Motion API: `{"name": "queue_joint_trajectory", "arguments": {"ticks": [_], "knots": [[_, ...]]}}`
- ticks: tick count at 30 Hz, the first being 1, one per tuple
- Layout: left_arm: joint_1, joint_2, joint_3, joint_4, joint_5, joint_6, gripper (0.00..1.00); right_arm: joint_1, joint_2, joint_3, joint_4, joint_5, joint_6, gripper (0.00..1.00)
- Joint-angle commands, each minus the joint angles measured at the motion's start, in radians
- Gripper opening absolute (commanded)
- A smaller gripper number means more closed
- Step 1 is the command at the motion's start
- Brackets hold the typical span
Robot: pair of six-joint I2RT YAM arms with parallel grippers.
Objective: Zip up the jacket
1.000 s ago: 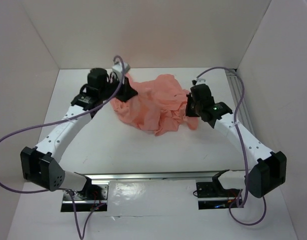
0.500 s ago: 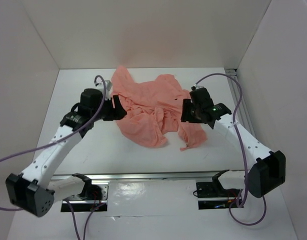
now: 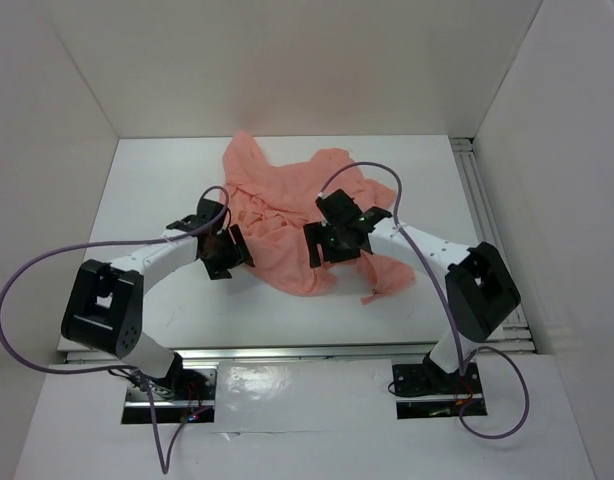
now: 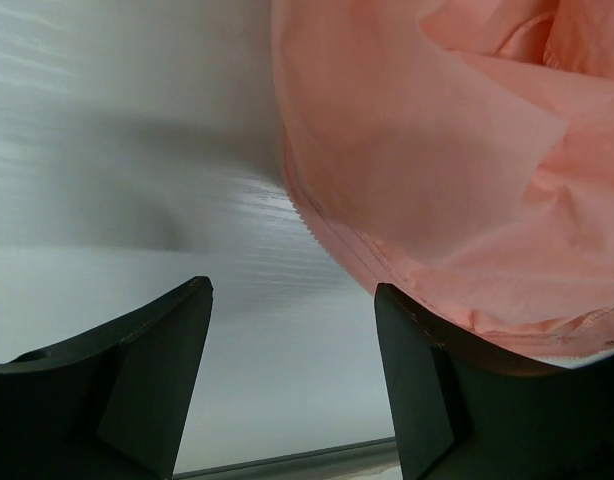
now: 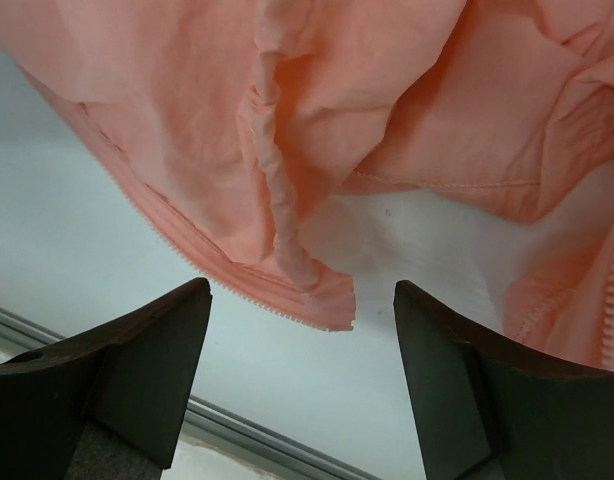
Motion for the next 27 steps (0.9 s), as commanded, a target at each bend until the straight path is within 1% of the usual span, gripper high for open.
{"name": "queue_joint_trajectory", "arguments": {"ticks": [1,2,4,5,6,7,8,11,12,13,15,19,21,24,27], "knots": [[-0.023,-0.006,-0.057,0.131,0.099,-0.087,0.79,0.012,0.016,-0.001,0.046,-0.047,-0.046,0.81],[-0.036,0.019,-0.067,0.171,0.099,-0.098,0.79,0.012,0.016,-0.01,0.064,-0.047,-0.046,0.81],[-0.045,0.056,-0.078,0.188,0.113,-0.108,0.77,0.012,0.041,-0.022,0.085,-0.079,-0.055,0.8],[-0.045,0.092,-0.078,0.197,0.113,-0.121,0.77,0.021,0.056,-0.022,0.085,-0.079,-0.055,0.75],[-0.045,0.108,-0.078,0.197,0.113,-0.121,0.74,0.021,0.056,-0.022,0.094,-0.097,-0.055,0.7],[-0.045,0.12,-0.078,0.197,0.099,-0.133,0.72,0.021,0.07,-0.013,0.094,-0.125,-0.066,0.63],[-0.045,0.12,-0.078,0.206,0.099,-0.133,0.71,0.021,0.07,-0.013,0.094,-0.125,-0.066,0.44],[-0.045,0.133,-0.078,0.234,0.088,-0.142,0.71,0.021,0.07,0.01,0.071,-0.146,-0.086,0.19],[-0.045,0.133,-0.078,0.243,0.088,-0.142,0.71,0.021,0.07,0.02,0.045,-0.16,-0.086,0.06],[-0.045,0.123,-0.087,0.243,0.088,-0.142,0.71,0.021,0.07,0.037,0.036,-0.16,-0.086,0.0],[-0.034,0.123,-0.087,0.252,0.104,-0.13,0.71,0.021,0.038,0.057,0.016,-0.171,-0.095,0.0],[-0.001,0.111,-0.067,0.252,0.151,-0.078,0.81,0.021,-0.018,0.12,0.012,-0.226,-0.074,0.0],[0.0,0.102,-0.057,0.252,0.16,-0.067,0.88,0.021,-0.039,0.146,0.032,-0.271,-0.052,0.0],[0.01,0.091,-0.046,0.24,0.185,-0.067,0.91,0.021,-0.039,0.177,0.054,-0.292,-0.014,0.0],[0.01,0.077,-0.086,0.255,0.194,-0.082,0.92,0.0,-0.048,0.177,0.104,-0.314,0.035,0.0]]}}
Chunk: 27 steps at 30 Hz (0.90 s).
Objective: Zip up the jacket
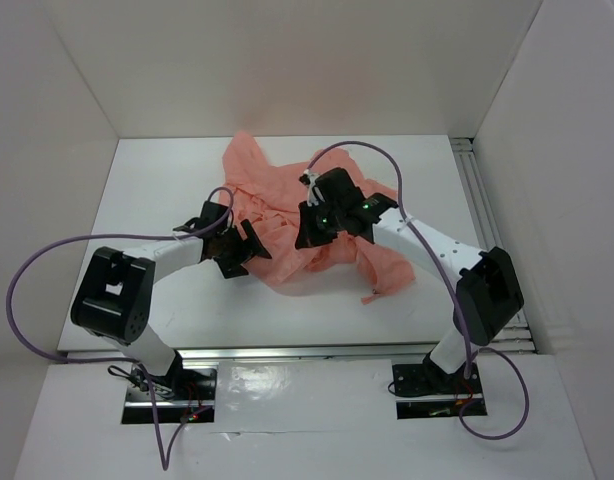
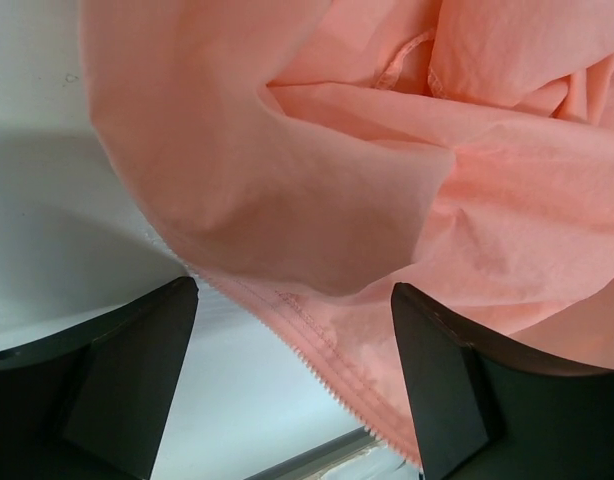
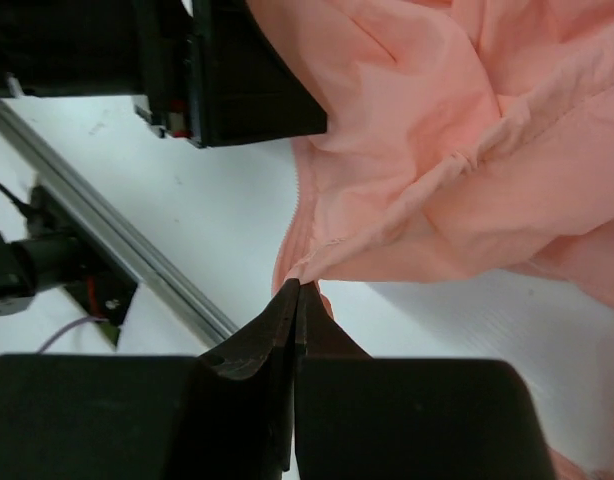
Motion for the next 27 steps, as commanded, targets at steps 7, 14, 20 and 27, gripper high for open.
{"name": "queue_joint_trajectory", "arguments": {"ticks": [7,14,20,27], "knots": [[0.007,0.012,-0.106,0.116,0.052,-0.058,0.98,-0.106,-0.045,0.087,0.108,-0.073,0.132,0.0],[0.007,0.003,-0.079,0.093,0.057,-0.062,0.99,-0.2,-0.045,0.107,0.117,-0.033,0.158,0.0],[0.007,-0.004,-0.07,0.094,0.006,-0.061,0.97,-0.255,-0.027,0.107,0.177,-0.071,0.193,0.0],[0.007,0.065,-0.013,0.151,-0.018,-0.107,0.69,-0.273,-0.017,0.118,0.177,-0.071,0.193,0.0]]}}
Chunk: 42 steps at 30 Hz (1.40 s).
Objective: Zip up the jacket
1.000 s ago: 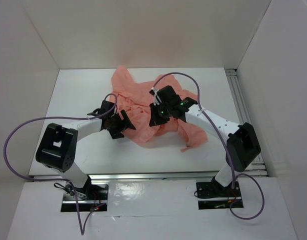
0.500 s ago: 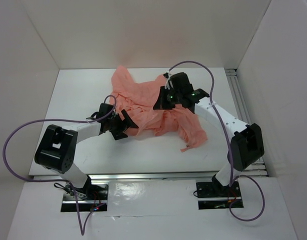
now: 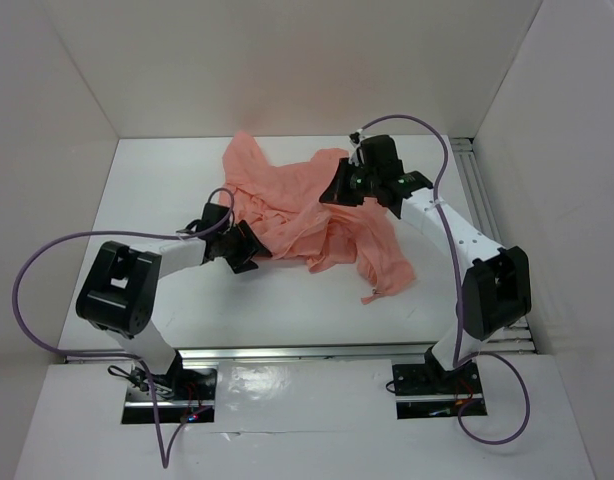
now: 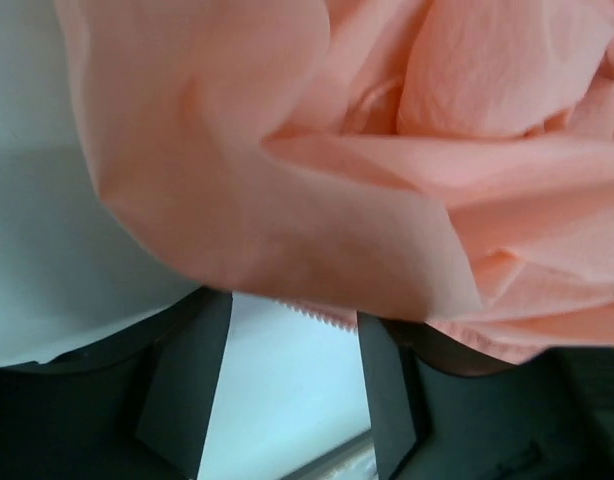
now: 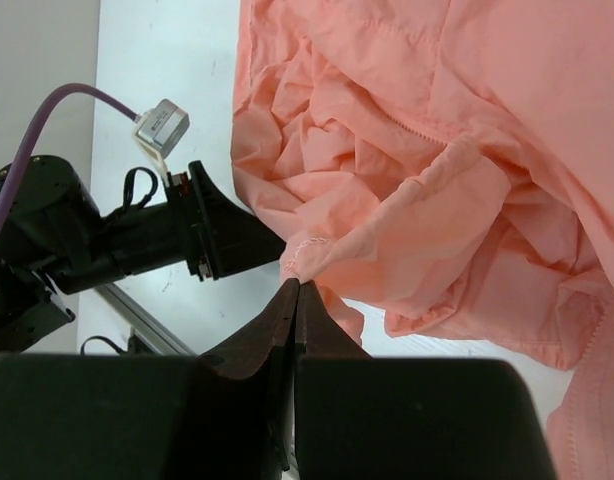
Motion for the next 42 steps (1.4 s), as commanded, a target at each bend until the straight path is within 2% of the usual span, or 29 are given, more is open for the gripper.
{"name": "queue_joint_trajectory", "arguments": {"ticks": [1,4,8,13,15,17,19,21,27,31,36,37,40,41,42], "knots": [[0.002,0.039,0.036,-0.003,-0.068,-0.014,0.64,-0.007,-0.009,0.048,0.059,-0.016,0.009,0.0],[0.002,0.049,0.062,0.007,-0.091,-0.014,0.61,-0.007,-0.009,0.066,0.039,-0.025,0.0,0.0],[0.002,0.07,0.09,0.032,-0.072,-0.002,0.72,-0.007,-0.009,0.066,0.025,-0.025,-0.019,0.0],[0.011,0.07,0.109,0.013,-0.074,-0.002,0.42,-0.016,-0.018,0.055,0.015,-0.025,-0.019,0.0],[0.011,0.055,0.11,-0.014,-0.084,-0.002,0.33,-0.016,-0.018,0.055,0.005,-0.025,-0.029,0.0],[0.029,0.027,0.119,-0.037,-0.097,0.008,0.2,-0.016,-0.018,0.065,-0.008,-0.025,-0.04,0.0],[0.039,-0.012,0.128,-0.074,-0.107,0.032,0.14,-0.016,-0.018,0.088,-0.038,-0.025,-0.065,0.0],[0.051,-0.04,0.139,-0.115,-0.127,0.041,0.0,-0.016,-0.009,0.1,-0.076,-0.025,-0.088,0.0],[0.115,-0.147,0.208,-0.238,-0.202,0.099,0.0,-0.016,-0.009,0.123,-0.202,-0.007,-0.201,0.0],[0.14,-0.166,0.362,-0.296,-0.268,0.171,0.0,-0.016,-0.009,0.106,-0.319,-0.054,-0.284,0.0],[0.125,-0.034,0.7,-0.376,-0.302,0.241,0.0,0.108,0.014,-0.008,-0.436,-0.192,-0.396,0.0],[0.125,-0.005,0.746,-0.39,-0.302,0.254,0.0,0.185,0.014,-0.038,-0.436,-0.21,-0.396,0.0],[0.063,0.125,0.924,-0.454,-0.331,0.276,0.0,0.336,0.035,-0.132,-0.32,-0.254,-0.315,0.0],[0.045,0.16,0.967,-0.471,-0.331,0.293,0.0,0.356,0.036,-0.132,-0.293,-0.254,-0.295,0.0],[0.025,0.229,1.057,-0.491,-0.35,0.302,0.0,0.356,0.049,-0.109,-0.292,-0.191,-0.258,0.01]]}}
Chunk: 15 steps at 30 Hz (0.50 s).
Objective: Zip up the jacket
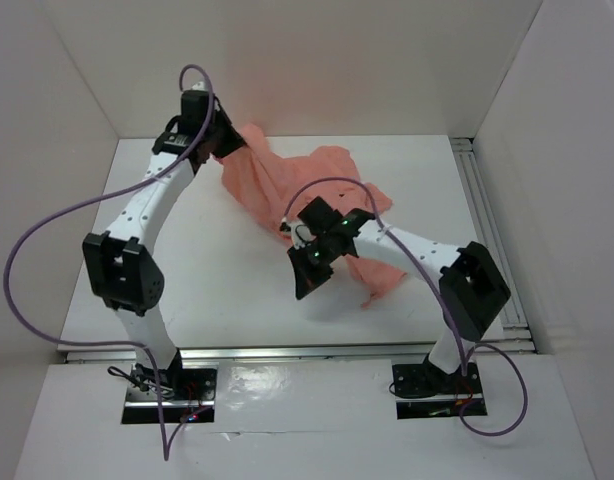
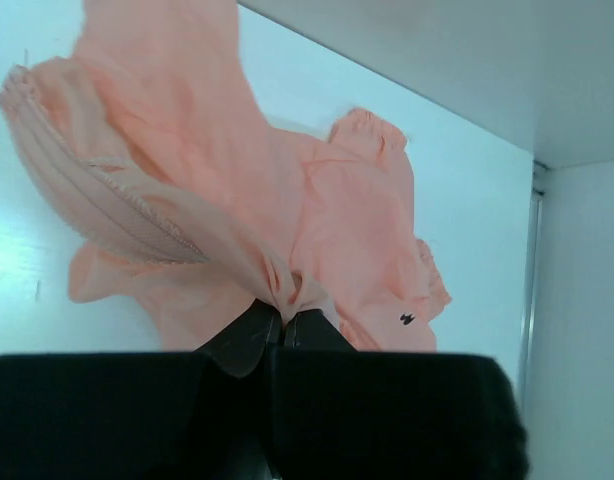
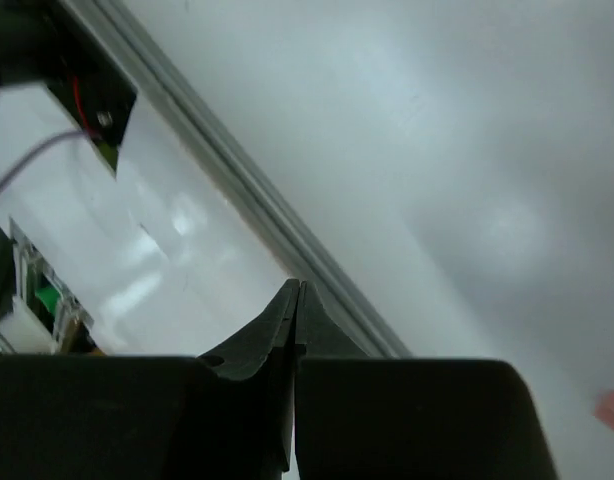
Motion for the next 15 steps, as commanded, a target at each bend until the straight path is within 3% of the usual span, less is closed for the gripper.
{"name": "queue_joint_trajectory", "arguments": {"ticks": [1,4,6,7,8,10,12,15], "knots": [[-0.098,0.155,0.168,-0.152,-0.039,0.083,0.0,0.063,0.001,0.015,0.01,0.036,0.07,0.03],[-0.166,0.271,0.302,-0.203,-0.055,0.125,0.0,0.016,-0.113,0.015,0.0,0.235,0.131,0.18],[-0.18,0.347,0.375,-0.255,0.006,0.178,0.0,-0.035,-0.179,-0.011,0.035,0.283,0.154,0.39],[-0.18,0.394,0.48,-0.286,0.089,0.193,0.68,-0.044,-0.224,-0.021,0.046,0.333,0.174,0.45],[-0.18,0.489,0.533,-0.311,0.138,0.23,0.97,-0.056,-0.238,-0.021,0.046,0.361,0.183,0.47],[-0.189,0.558,0.654,-0.377,0.21,0.241,1.0,-0.072,-0.238,-0.011,0.069,0.416,0.196,0.48],[-0.189,0.531,0.644,-0.377,0.182,0.229,1.0,-0.072,-0.211,0.017,0.083,0.453,0.21,0.48],[-0.151,0.384,0.456,-0.256,0.117,0.198,1.0,-0.032,-0.128,0.08,0.107,0.48,0.21,0.47]]}}
